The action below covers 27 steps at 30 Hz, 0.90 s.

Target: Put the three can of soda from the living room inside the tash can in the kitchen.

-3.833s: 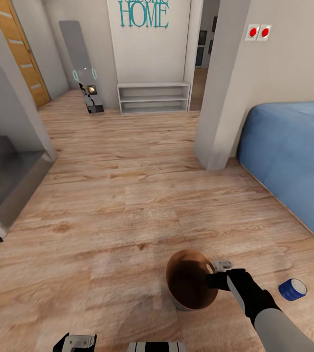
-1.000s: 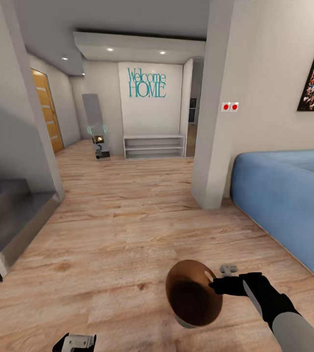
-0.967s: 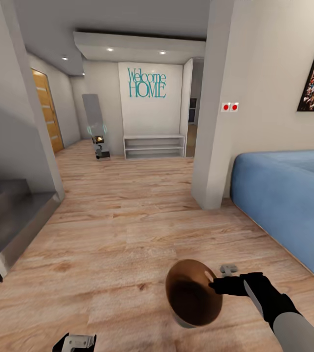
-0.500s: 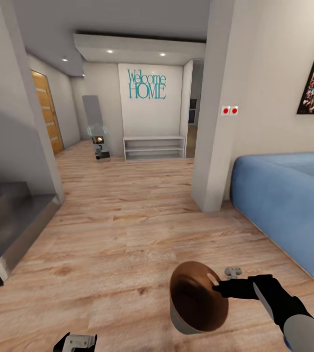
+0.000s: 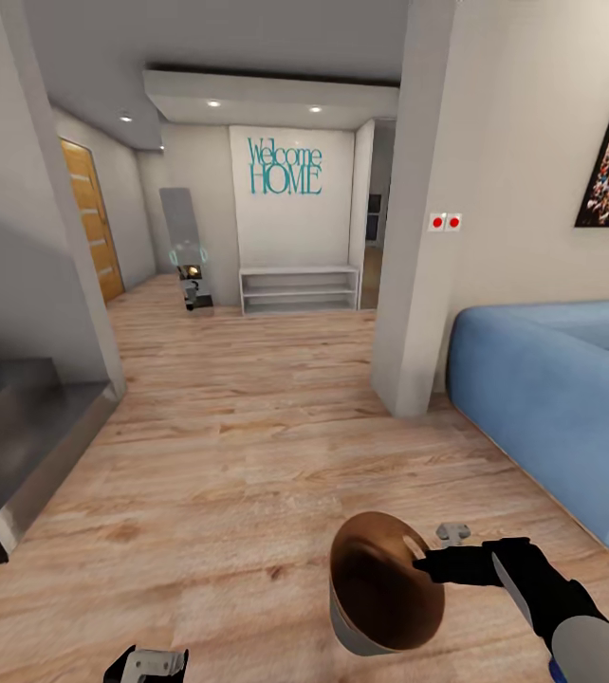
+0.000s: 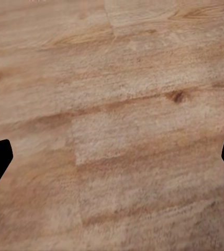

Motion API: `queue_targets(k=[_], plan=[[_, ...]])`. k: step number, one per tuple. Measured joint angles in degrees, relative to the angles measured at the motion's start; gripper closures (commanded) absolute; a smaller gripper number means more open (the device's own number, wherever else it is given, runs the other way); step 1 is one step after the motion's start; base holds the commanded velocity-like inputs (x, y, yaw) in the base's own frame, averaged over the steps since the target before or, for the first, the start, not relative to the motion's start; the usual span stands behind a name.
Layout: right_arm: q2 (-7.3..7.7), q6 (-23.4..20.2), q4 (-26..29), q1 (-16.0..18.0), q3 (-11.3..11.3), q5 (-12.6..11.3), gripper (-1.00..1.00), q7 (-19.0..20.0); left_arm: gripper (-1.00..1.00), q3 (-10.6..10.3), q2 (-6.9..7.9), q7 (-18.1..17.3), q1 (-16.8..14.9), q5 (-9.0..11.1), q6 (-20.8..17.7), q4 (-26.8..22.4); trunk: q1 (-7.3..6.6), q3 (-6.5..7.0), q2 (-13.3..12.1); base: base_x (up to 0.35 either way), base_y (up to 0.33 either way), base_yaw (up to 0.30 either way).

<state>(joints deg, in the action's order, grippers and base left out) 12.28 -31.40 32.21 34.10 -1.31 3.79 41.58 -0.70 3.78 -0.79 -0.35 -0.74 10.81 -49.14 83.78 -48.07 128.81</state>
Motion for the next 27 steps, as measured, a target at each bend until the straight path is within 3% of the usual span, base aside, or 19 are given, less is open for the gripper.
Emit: queue_targets(k=[6, 16, 27], plan=[[-0.2, 0.02, 0.0, -0.01, 0.02, 0.02, 1.0, -0.1, -1.0, -0.06, 0.0, 0.0, 0.0, -0.03, -0.08, 0.0, -1.32, 1.08, -2.41, 0.0, 0.0, 0.0], [0.02, 0.56, 0.15, -2.17, -0.11, 0.09, 1.0, -0.33, -1.0, -0.06, -0.07, 0.11, 0.09, 0.19, 0.14, -0.3, -1.32, 1.07, -2.42, 0.087, -0.008, 0.0], [-0.07, 3.01, 0.51, -3.98, -0.24, -0.17, 1.0, -0.43, -1.0, 0.0, -0.03, 0.15, 0.1, 0.18, 0.15, -0.14, -1.32, 1.08, -2.42, -0.113, -0.001, 0.0]])
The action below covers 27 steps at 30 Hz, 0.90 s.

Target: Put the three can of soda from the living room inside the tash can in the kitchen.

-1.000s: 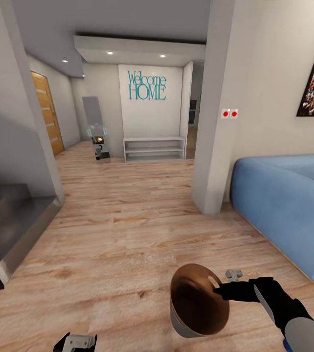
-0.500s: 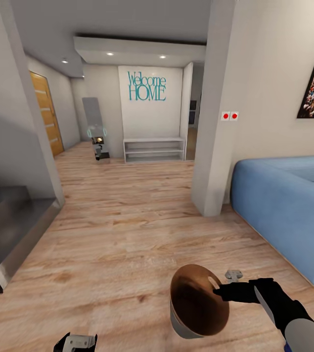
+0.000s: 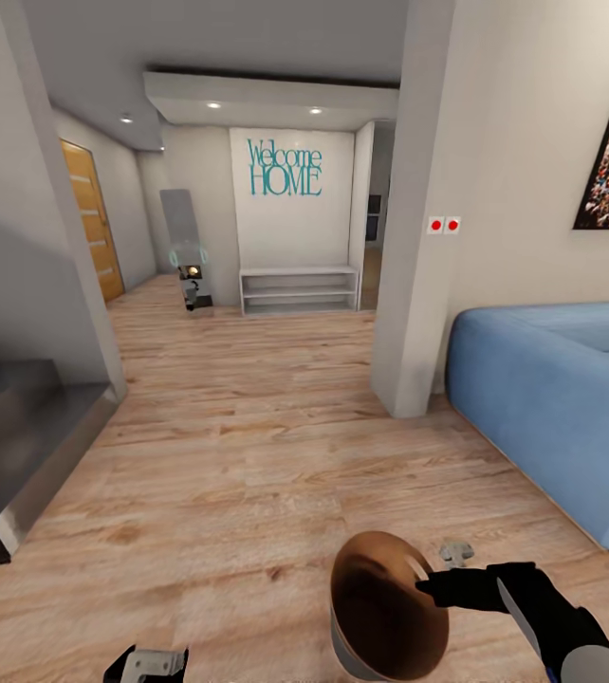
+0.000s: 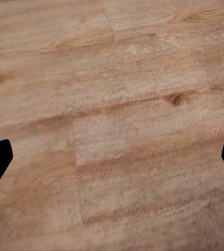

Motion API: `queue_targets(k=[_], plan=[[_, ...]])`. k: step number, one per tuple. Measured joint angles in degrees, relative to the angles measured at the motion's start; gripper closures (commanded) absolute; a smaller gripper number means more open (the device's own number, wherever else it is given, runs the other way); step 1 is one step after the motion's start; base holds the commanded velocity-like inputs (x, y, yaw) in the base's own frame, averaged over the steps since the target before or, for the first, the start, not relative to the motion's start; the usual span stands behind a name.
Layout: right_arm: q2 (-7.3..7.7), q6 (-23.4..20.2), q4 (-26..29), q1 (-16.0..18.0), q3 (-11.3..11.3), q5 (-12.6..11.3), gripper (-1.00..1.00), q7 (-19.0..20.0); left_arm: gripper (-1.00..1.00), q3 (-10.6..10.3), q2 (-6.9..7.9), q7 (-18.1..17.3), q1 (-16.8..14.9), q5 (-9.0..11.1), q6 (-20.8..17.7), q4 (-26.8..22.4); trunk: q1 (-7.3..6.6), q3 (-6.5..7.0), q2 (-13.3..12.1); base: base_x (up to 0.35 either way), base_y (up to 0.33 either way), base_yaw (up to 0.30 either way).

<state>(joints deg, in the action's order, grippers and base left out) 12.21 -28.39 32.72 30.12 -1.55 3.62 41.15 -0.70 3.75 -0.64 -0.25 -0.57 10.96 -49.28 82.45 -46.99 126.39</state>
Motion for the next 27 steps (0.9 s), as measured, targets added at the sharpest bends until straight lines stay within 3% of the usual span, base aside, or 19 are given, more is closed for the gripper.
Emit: queue_targets(k=[5, 27], plan=[[-0.05, 0.1, 0.01, -0.07, 0.04, -0.02, 1.0, -0.04, -1.0, 0.04, -0.04, -0.01, 0.0, 0.11, -0.01, 0.01, 0.0, 0.0, 0.0, -0.017, 0.0, 0.0], [-0.14, -0.01, -0.05, -0.08, 0.14, -0.11, 1.0, -0.02, -1.0, -0.04, -0.05, -0.14, -0.1, -0.3, -0.3, 0.07, -4.83, 3.94, -8.81, -0.001, 0.0, 0.0]])
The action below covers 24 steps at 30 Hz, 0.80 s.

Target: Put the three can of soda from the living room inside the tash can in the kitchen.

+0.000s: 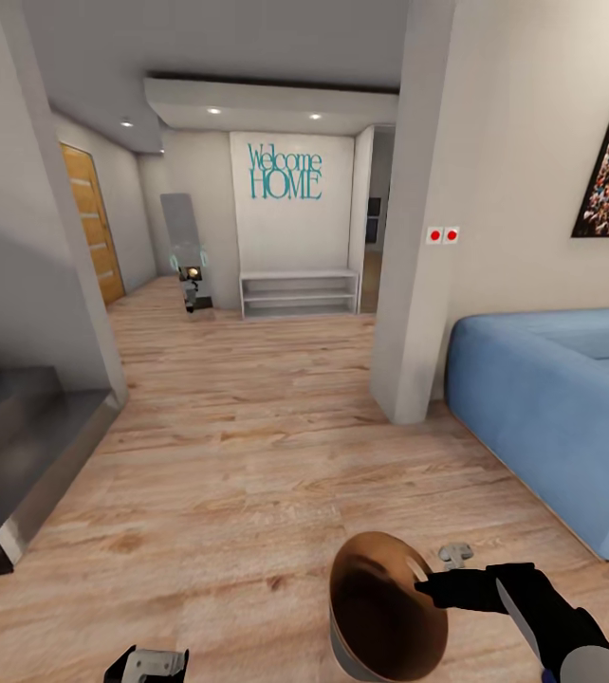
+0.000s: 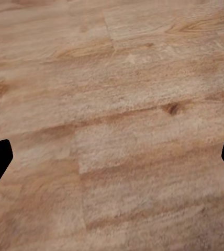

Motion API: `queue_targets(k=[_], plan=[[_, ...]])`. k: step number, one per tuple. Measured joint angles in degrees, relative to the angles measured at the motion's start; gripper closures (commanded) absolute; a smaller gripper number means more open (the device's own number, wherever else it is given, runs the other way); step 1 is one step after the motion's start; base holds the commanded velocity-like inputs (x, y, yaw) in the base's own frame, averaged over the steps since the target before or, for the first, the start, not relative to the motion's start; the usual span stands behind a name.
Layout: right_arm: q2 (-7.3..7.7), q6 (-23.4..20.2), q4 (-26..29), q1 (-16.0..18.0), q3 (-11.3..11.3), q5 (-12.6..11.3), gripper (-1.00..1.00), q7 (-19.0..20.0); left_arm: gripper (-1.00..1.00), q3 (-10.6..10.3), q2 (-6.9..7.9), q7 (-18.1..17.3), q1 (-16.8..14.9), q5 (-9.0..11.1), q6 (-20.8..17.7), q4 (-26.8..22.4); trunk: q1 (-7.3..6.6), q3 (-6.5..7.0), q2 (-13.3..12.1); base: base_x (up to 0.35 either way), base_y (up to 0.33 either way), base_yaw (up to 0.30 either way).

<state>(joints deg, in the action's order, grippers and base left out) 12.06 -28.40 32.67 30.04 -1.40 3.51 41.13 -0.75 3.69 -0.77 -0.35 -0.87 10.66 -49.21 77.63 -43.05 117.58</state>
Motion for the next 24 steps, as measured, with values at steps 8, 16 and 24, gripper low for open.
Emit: queue_targets(k=[8, 16, 24], plan=[[-0.06, -0.01, 0.03, 0.0, -0.04, 0.02, 1.0, -0.02, -1.0, -0.04, 0.0, -0.02, 0.0, 0.02, -0.03, -0.01, -1.76, 1.42, -3.21, 0.0, 0.0, 0.0], [-0.3, -0.57, 0.07, 0.0, 0.07, 0.06, 1.0, -0.17, -1.0, -0.04, 0.0, -0.02, 0.0, 0.07, -0.01, -0.01, -3.51, 2.36, -6.42, 0.0, 0.0, 0.0], [-0.28, -0.65, 0.07, 0.0, 0.08, 0.07, 1.0, -0.19, -1.0, -0.04, 0.0, -0.02, 0.0, 0.19, 0.04, -0.01, -5.27, 3.1, -9.63, 0.0, 0.0, 0.0]])
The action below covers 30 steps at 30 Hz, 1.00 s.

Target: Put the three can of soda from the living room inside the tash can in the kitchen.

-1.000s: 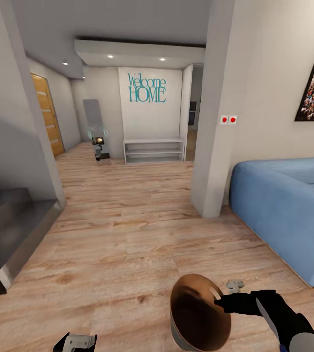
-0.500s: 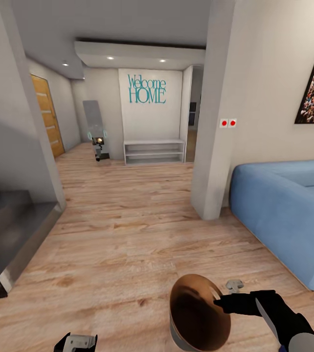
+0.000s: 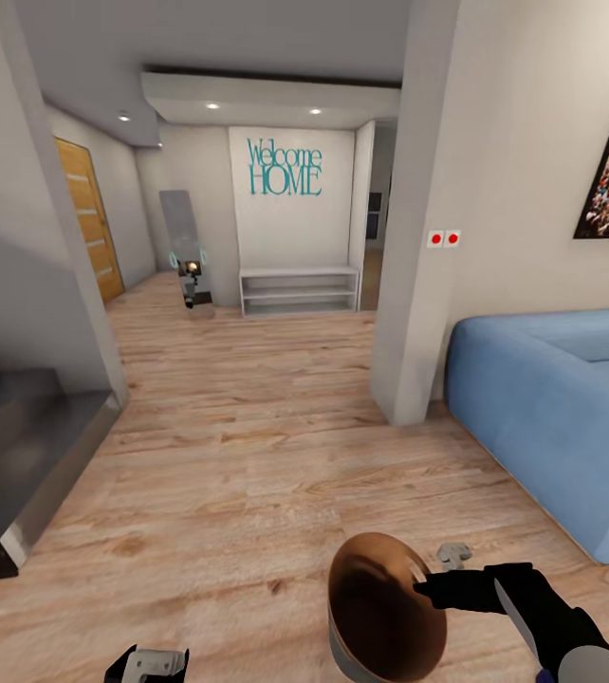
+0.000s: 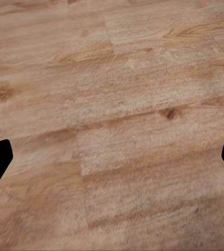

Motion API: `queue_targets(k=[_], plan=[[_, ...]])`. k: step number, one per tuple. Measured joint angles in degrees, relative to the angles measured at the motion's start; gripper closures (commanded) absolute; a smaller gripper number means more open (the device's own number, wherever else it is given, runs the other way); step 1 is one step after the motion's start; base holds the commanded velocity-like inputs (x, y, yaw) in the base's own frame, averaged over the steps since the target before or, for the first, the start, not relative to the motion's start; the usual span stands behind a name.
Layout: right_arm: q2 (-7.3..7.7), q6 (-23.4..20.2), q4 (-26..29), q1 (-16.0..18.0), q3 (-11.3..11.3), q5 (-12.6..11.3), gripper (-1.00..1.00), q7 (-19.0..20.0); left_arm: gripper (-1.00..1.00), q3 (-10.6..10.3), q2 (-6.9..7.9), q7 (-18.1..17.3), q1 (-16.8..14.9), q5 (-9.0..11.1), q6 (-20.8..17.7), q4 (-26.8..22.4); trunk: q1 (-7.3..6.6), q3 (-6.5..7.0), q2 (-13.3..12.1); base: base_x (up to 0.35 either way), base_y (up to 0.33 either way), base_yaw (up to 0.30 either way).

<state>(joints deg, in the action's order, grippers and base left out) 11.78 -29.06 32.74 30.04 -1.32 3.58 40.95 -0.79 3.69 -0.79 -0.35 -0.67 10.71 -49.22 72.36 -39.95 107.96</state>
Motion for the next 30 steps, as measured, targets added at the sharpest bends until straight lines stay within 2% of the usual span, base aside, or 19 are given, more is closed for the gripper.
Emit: queue_targets(k=[18, 30], plan=[[0.08, 0.54, 0.09, 0.0, -0.09, -0.02, 1.0, 0.09, -1.0, 0.0, 0.0, 0.0, 0.09, 0.15, 0.01, -0.04, -3.95, 1.67, -7.22, 0.0, 0.0, 0.0], [0.01, 0.6, 0.09, 0.0, -0.01, 0.02, 1.0, 0.09, -1.0, 0.0, 0.0, 0.0, 0.06, 0.15, 0.0, -0.01, -6.59, 3.64, -12.03, 0.0, 0.0, 0.0]])
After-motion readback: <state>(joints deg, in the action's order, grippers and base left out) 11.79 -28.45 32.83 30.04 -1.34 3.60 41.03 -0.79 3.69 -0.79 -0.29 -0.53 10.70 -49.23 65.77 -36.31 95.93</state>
